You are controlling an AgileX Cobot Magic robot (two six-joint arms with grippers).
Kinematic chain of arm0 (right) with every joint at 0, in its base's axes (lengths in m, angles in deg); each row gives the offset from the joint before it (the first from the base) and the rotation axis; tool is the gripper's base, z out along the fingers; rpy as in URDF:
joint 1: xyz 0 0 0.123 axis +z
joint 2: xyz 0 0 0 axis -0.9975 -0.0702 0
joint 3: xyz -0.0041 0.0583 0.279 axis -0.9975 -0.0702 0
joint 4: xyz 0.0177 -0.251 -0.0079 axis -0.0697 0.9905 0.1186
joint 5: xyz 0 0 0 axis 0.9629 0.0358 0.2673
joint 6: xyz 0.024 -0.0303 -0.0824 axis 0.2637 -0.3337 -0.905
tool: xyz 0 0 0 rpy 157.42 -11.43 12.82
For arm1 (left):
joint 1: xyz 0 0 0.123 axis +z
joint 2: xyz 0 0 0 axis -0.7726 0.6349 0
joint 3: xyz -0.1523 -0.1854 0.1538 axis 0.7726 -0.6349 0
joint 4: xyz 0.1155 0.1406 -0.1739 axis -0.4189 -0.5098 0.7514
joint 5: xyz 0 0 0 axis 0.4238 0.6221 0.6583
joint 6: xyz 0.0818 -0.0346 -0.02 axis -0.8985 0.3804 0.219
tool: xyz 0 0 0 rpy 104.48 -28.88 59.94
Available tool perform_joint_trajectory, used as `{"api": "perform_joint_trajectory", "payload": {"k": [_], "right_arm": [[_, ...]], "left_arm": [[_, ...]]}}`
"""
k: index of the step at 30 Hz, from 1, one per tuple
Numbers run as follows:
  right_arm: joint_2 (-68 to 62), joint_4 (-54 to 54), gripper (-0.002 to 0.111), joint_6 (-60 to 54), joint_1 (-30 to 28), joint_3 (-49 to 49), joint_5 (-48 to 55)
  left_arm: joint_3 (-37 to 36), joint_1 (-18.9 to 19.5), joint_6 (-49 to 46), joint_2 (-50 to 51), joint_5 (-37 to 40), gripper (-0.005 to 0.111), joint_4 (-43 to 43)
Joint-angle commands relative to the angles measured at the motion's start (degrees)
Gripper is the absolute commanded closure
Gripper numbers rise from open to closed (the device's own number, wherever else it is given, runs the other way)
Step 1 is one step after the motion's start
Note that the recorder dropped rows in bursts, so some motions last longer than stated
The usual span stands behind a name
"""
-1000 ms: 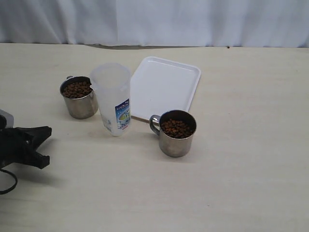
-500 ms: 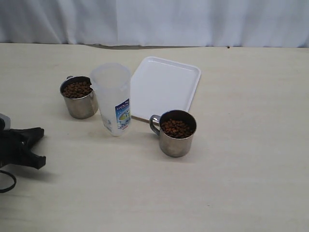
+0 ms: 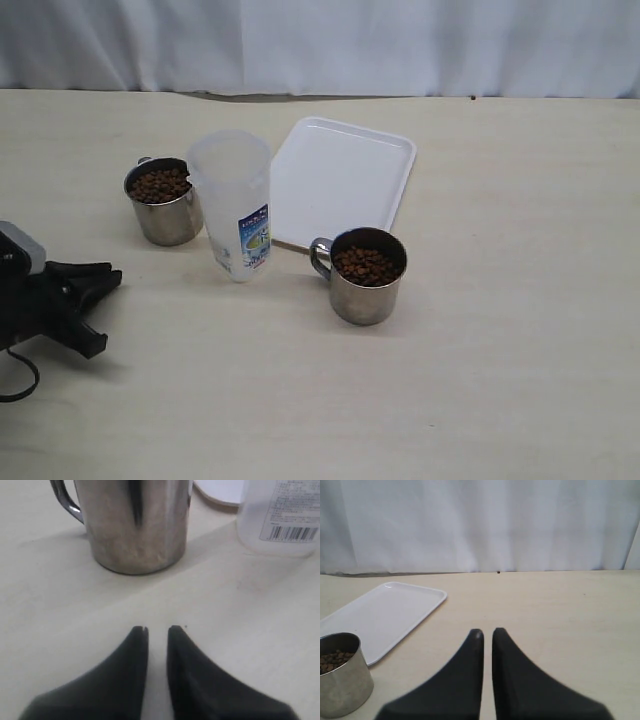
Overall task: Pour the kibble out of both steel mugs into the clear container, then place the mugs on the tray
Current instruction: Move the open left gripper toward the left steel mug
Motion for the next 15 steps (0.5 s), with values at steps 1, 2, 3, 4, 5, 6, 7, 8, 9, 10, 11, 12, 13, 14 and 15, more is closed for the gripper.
{"api": "perform_joint_trajectory", "payload": {"k": [1, 2, 3, 4, 5, 6, 7, 8, 9, 10, 11, 12, 13, 14, 15], "right_arm": [[0.17, -0.06, 0.103, -0.4, 0.12, -0.27, -0.48], [0.17, -0.06, 0.103, -0.4, 0.12, -0.27, -0.48], [0.17, -0.06, 0.103, -0.4, 0.12, -0.27, -0.48], [0.17, -0.06, 0.103, -0.4, 0.12, -0.27, -0.48], [0.17, -0.06, 0.103, -0.4, 0.12, -0.27, -0.48], [0.17, -0.06, 0.103, -0.4, 0.12, -0.27, -0.48], [0.17, -0.06, 0.103, -0.4, 0.12, -0.27, -0.48], [0.17, -0.06, 0.103, -0.4, 0.12, -0.27, -0.48], [0.17, -0.06, 0.103, -0.4, 0.12, -0.27, -0.48], [0.17, -0.06, 0.103, -0.4, 0.12, -0.27, -0.48], [0.17, -0.06, 0.103, -0.4, 0.12, -0.27, -0.48], [0.17, -0.06, 0.103, -0.4, 0.12, -0.27, -0.48], [0.17, -0.06, 0.103, -0.4, 0.12, -0.27, -0.48], [0.17, -0.06, 0.103, -0.4, 0.12, -0.27, -0.48], [0.17, -0.06, 0.103, -0.4, 0.12, -0.27, -0.48]], "left_arm": [[2.77, -0.01, 0.61, 0.28, -0.54, 0.07, -6.68], [3.37, -0.01, 1.88, 0.28, -0.54, 0.063, -7.52], [3.98, -0.01, 3.71, 0.28, -0.54, 0.056, -7.53], [4.63, -0.01, 5.28, 0.28, -0.54, 0.051, -7.53], [5.14, -0.01, 6.33, 0.28, -0.54, 0.048, -7.53], [5.73, -0.01, 7.15, 0.28, -0.54, 0.046, -7.53], [6.16, -0.01, 7.34, 0.28, -0.54, 0.045, -7.62], [6.73, -0.01, 7.34, 0.28, -0.54, 0.045, -7.76], [7.23, -0.01, 7.34, 0.28, -0.54, 0.045, -8.17], [7.73, -0.01, 7.34, 0.28, -0.54, 0.045, -8.17], [8.07, -0.01, 7.34, 0.28, -0.54, 0.045, -8.17], [8.54, -0.01, 7.42, 0.28, -0.54, 0.045, -8.17], [8.89, -0.01, 7.58, 0.28, -0.54, 0.045, -8.17], [9.2, -0.01, 7.96, 0.28, -0.54, 0.045, -8.33], [9.76, -0.01, 8.59, 0.28, -0.54, 0.045, -8.52]]}}
